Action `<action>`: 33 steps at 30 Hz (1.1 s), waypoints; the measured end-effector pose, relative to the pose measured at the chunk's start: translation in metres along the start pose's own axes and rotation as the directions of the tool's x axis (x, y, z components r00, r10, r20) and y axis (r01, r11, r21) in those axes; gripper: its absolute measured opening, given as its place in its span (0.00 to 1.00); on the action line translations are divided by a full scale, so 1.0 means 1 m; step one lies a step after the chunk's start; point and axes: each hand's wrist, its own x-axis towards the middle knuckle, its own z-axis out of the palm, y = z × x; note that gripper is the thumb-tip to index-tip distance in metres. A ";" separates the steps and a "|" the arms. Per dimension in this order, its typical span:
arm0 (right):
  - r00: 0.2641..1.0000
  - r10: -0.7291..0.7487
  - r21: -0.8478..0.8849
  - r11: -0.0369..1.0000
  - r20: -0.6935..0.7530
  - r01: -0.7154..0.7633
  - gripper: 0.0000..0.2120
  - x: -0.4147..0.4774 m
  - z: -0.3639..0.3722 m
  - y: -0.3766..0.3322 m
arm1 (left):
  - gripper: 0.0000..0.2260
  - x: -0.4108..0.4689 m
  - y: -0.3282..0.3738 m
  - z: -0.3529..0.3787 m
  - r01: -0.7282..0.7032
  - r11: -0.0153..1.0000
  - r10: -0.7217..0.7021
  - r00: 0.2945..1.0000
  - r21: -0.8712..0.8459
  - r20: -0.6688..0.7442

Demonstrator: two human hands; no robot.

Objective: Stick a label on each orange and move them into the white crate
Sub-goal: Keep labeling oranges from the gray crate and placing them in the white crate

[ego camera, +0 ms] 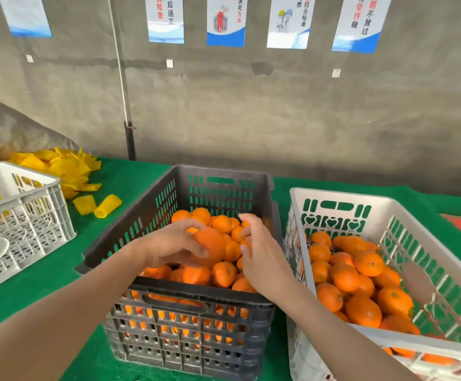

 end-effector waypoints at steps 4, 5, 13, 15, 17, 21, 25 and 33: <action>0.976 0.151 0.350 0.933 -0.159 -0.088 0.16 -0.003 -0.014 -0.003 | 0.31 -0.027 0.013 0.023 -0.150 0.937 0.150 0.988 -0.317 -0.022; 0.967 0.193 0.447 0.889 -0.169 -0.100 0.14 -0.005 -0.019 -0.005 | 0.31 -0.032 0.015 0.029 -0.157 0.905 0.163 0.986 -0.396 -0.019; 0.969 0.212 0.769 0.638 -0.123 -0.042 0.05 -0.042 -0.053 -0.021 | 0.26 -0.054 0.025 0.087 -0.076 0.652 0.141 0.990 -0.755 0.022; 0.972 0.199 0.772 0.635 -0.123 -0.033 0.06 -0.049 -0.061 -0.020 | 0.28 -0.054 0.025 0.104 -0.060 0.662 0.123 0.992 -0.747 0.029; 0.972 0.198 0.778 0.628 -0.128 -0.025 0.06 -0.056 -0.069 -0.018 | 0.31 -0.053 0.026 0.122 -0.052 0.647 0.135 0.990 -0.761 0.047; 0.965 0.214 0.792 0.610 -0.154 -0.009 0.05 -0.066 -0.091 -0.006 | 0.28 -0.053 0.033 0.149 -0.065 0.660 0.130 0.991 -0.748 0.029; 0.964 0.215 0.789 0.614 -0.155 -0.010 0.07 -0.073 -0.117 0.008 | 0.29 -0.054 0.035 0.164 -0.214 0.836 0.225 0.974 -0.506 -0.040; 0.991 0.066 0.626 0.779 -0.118 0.022 0.09 -0.097 -0.135 0.030 | 0.25 -0.055 0.029 0.198 -0.223 0.875 0.264 0.964 -0.430 0.038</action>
